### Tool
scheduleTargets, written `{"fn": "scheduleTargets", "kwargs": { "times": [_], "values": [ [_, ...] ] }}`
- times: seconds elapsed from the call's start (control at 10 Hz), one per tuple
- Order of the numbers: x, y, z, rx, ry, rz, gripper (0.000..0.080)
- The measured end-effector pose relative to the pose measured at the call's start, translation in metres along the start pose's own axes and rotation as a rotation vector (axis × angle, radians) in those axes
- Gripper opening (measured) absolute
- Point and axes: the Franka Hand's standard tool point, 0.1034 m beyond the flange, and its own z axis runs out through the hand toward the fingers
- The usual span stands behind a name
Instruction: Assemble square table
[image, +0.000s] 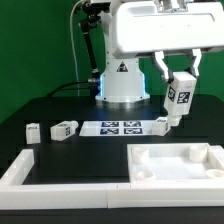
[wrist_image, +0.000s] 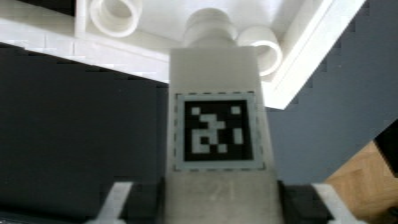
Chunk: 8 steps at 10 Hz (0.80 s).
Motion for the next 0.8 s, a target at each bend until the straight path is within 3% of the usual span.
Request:
{"fn": "scheduleTargets", "kwargs": {
  "times": [0.3, 0.4, 0.8],
  "values": [
    [0.018, -0.014, 0.028, 0.025, 0.022, 0.025, 0.0291],
    [0.029, -0.027, 0.032, 0.031, 0.052, 0.09, 0.0291],
    [0.027, -0.027, 0.033, 0.028, 0.052, 0.082, 0.0291]
  ]
}}
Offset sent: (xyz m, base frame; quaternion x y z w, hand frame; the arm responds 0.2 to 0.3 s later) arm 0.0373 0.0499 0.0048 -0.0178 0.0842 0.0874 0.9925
